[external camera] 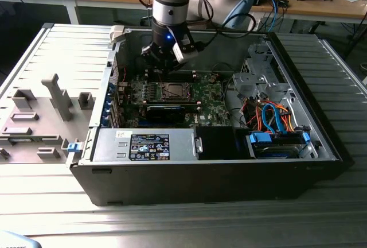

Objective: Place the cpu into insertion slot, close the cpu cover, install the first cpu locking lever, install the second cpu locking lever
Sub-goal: 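Install the first cpu locking lever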

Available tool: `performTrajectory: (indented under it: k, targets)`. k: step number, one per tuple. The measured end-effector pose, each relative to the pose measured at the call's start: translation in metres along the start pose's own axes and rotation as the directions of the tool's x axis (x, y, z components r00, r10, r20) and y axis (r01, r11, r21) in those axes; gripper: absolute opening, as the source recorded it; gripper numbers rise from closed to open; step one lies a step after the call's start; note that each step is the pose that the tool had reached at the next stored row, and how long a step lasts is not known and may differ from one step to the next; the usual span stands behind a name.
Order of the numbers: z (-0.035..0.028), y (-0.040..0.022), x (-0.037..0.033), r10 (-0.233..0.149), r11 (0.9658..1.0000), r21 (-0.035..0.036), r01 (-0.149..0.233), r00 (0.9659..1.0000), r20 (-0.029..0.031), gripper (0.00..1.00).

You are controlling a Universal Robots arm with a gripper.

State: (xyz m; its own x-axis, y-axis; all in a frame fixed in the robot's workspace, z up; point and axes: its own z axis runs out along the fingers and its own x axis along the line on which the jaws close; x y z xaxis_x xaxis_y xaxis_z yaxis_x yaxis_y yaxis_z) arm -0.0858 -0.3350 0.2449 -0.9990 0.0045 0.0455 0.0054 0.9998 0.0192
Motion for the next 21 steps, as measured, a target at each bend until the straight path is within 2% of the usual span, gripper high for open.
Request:
performTrajectory:
  k: [2,4,5,9,10,16,17,18,19,20,21]
  targets:
    - [0.0002,0.0001,0.0082,0.000,1.0000,-0.0056,0.000,1.0000,0.0021,0.11]
    - [-0.0003,0.0003,0.0139,0.000,1.0000,-0.0074,0.000,1.0000,0.0062,0.11]
    - [-0.0023,0.0004,0.0162,0.000,1.0000,-0.0076,0.001,1.0000,0.0099,0.11]
    - [-0.0168,0.0008,0.0185,-0.001,1.0000,-0.0076,0.001,0.9999,0.0122,0.11]
    - [-0.0171,0.0007,0.0199,-0.001,1.0000,-0.0084,0.001,0.9999,0.0127,0.11]
    - [-0.0170,0.0009,0.0245,-0.021,0.9992,-0.0333,0.021,0.9997,0.0123,0.11]
    - [-0.0170,0.0009,0.0248,-0.064,0.9973,-0.0355,0.064,0.9979,0.0115,0.11]
    - [-0.0168,0.0009,0.0248,-0.130,0.9910,-0.0327,0.130,0.9915,0.0100,0.11]
    - [-0.0165,0.0010,0.0288,-0.136,0.9901,-0.0330,0.137,0.9906,0.0102,0.11]
    - [-0.0158,0.0143,0.0268,-0.136,0.9890,-0.0569,0.136,0.9907,0.0112,0.11]
    - [-0.0161,0.0144,0.0186,-0.136,0.9885,-0.0658,0.136,0.9907,0.0080,0.11]
